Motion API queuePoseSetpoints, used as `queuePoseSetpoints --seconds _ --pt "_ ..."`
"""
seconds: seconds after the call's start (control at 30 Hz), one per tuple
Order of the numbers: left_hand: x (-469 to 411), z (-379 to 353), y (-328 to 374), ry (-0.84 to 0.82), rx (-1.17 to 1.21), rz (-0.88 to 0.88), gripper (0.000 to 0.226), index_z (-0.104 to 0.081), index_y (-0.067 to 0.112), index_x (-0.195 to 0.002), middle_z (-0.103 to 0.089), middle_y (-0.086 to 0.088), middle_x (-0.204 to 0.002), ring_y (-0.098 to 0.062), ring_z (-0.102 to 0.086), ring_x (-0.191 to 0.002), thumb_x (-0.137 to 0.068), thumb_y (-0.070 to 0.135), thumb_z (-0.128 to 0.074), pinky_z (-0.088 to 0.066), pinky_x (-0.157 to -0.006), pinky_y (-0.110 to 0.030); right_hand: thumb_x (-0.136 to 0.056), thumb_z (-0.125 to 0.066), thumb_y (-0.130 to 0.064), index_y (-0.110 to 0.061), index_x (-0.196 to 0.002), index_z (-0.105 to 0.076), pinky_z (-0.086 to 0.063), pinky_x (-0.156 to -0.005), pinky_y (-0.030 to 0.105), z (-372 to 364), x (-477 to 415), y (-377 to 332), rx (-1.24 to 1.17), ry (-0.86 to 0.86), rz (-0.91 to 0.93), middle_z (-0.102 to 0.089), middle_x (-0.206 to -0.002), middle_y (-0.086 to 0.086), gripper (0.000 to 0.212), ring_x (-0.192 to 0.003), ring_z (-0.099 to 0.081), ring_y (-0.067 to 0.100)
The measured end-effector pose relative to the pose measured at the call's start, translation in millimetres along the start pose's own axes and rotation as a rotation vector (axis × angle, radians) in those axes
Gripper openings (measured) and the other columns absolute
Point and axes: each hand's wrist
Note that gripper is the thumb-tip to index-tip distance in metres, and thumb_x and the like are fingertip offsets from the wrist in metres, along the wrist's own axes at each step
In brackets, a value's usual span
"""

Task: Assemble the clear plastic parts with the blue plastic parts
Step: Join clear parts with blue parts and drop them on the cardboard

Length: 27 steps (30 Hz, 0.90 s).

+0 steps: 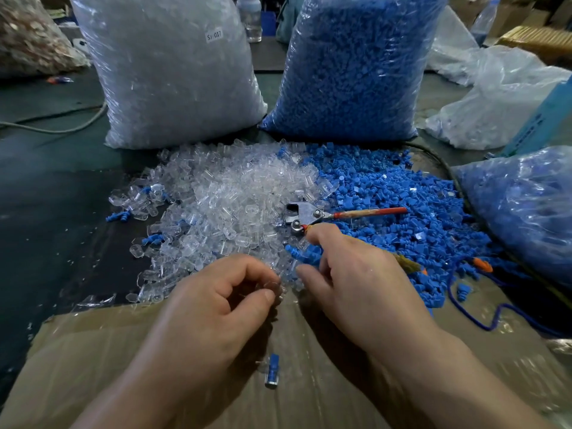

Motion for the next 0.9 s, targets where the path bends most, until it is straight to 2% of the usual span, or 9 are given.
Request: queuePoseSetpoints --seconds 0.1,0.23,0.33,0.47,0.57,0.63,0.7,0.8,0.9 --pt "-0.3 -0.5 -1.0 0.014 0.009 0.02 0.027 -0.071 0.04 -0.088 -0.074 0.012 -0.077 -0.007 -0.07 -0.068 -0.085 0.014 -0.075 -0.054 -0.059 -0.014 -0.092 -0.053 -0.047 -0.034 -0.111 -0.043 -0.048 -0.068 0.041 8.2 -3.1 3.1 0.022 0.057 -0.058 -0.05 -0.082 -0.013 0.025 -0.075 -0.057 0.019" --pt "1.3 -2.6 -3.9 0.033 0.104 0.03 0.018 -0.071 0.04 -0.087 -0.076 0.012 -0.086 -0.009 -0.073 -0.076 -0.079 0.023 -0.069 -0.06 -0.067 -0.023 -0.093 -0.046 -0.055 -0.039 -0.111 -0.041 -0.047 -0.063 0.037 20.2 -9.6 13.1 0.161 0.032 -0.186 -0.052 -0.093 -0.015 0.024 -0.076 -0.057 0.019" --pt "1.8 -4.5 2.0 0.097 0.3 0.08 0.032 -0.074 0.032 -0.08 -0.077 -0.002 -0.084 -0.017 -0.074 -0.072 -0.087 0.0 -0.07 -0.063 -0.066 -0.028 -0.091 -0.045 -0.06 -0.039 -0.11 -0.042 -0.047 -0.062 0.035 28.2 -9.7 19.5 0.222 0.0 -0.267 -0.052 -0.096 -0.016 0.029 -0.078 -0.058 0.018" --pt "1.1 -1.9 4.9 0.142 0.206 -0.008 0.014 -0.071 0.037 -0.081 -0.075 0.003 -0.091 -0.021 -0.072 -0.076 -0.076 0.037 -0.084 -0.062 -0.067 -0.043 -0.089 -0.041 -0.065 -0.035 -0.097 -0.045 -0.043 -0.061 0.034 23.8 -7.4 16.5 0.242 -0.039 -0.247 -0.051 -0.088 -0.014 0.032 -0.077 -0.057 0.018" --pt "-1.3 4.6 10.3 0.16 0.016 -0.127 0.018 -0.068 0.038 -0.083 -0.068 0.01 -0.097 -0.013 -0.066 -0.086 -0.071 0.052 -0.064 -0.053 -0.073 -0.019 -0.088 -0.036 -0.066 -0.033 -0.098 -0.048 -0.03 -0.052 0.031 9.2 -3.3 7.4 0.322 -0.083 -0.156 -0.056 -0.09 -0.011 0.037 -0.081 -0.06 0.021" --pt "-2.2 6.1 11.7 0.176 -0.055 -0.12 0.021 -0.068 0.039 -0.084 -0.065 0.012 -0.093 -0.008 -0.062 -0.085 -0.071 0.055 -0.063 -0.046 -0.07 -0.009 -0.089 -0.038 -0.059 -0.033 -0.098 -0.048 -0.016 -0.045 0.028 4.5 -3.9 4.3 0.38 -0.058 -0.107 -0.059 -0.088 -0.011 0.029 -0.075 -0.061 0.021" --pt "-1.1 6.1 11.9 0.188 -0.079 -0.078 0.019 -0.067 0.04 -0.084 -0.065 0.015 -0.09 -0.006 -0.061 -0.084 -0.074 0.056 -0.072 -0.043 -0.069 -0.006 -0.09 -0.044 -0.051 -0.033 -0.1 -0.048 -0.01 -0.043 0.027 2.0 -6.6 2.8 0.397 -0.047 -0.091 -0.06 -0.086 -0.011 0.021 -0.07 -0.06 0.021" --pt "1.9 3.6 16.6 0.185 -0.057 -0.027 0.011 -0.067 0.039 -0.084 -0.066 0.017 -0.082 -0.002 -0.061 -0.076 -0.077 0.041 -0.076 -0.044 -0.063 -0.005 -0.092 -0.048 -0.042 -0.032 -0.102 -0.045 -0.012 -0.042 0.029 -4.0 -11.1 2.7 0.359 -0.067 -0.051 -0.062 -0.091 -0.01 0.015 -0.07 -0.056 0.023" --pt "5.1 -1.5 17.5 0.178 0.062 0.044 0.021 -0.067 0.036 -0.078 -0.065 0.01 -0.065 -0.001 -0.057 -0.054 -0.081 0.017 -0.075 -0.044 -0.049 -0.009 -0.093 -0.048 -0.04 -0.03 -0.096 -0.043 -0.024 -0.049 0.035 -7.2 -13.2 6.3 0.296 -0.047 -0.042 -0.06 -0.088 -0.008 0.012 -0.074 -0.057 0.024"
Point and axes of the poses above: each hand's wrist, its own x-axis away from the middle knuckle, its own z-axis out of the back of the hand, y = z × x
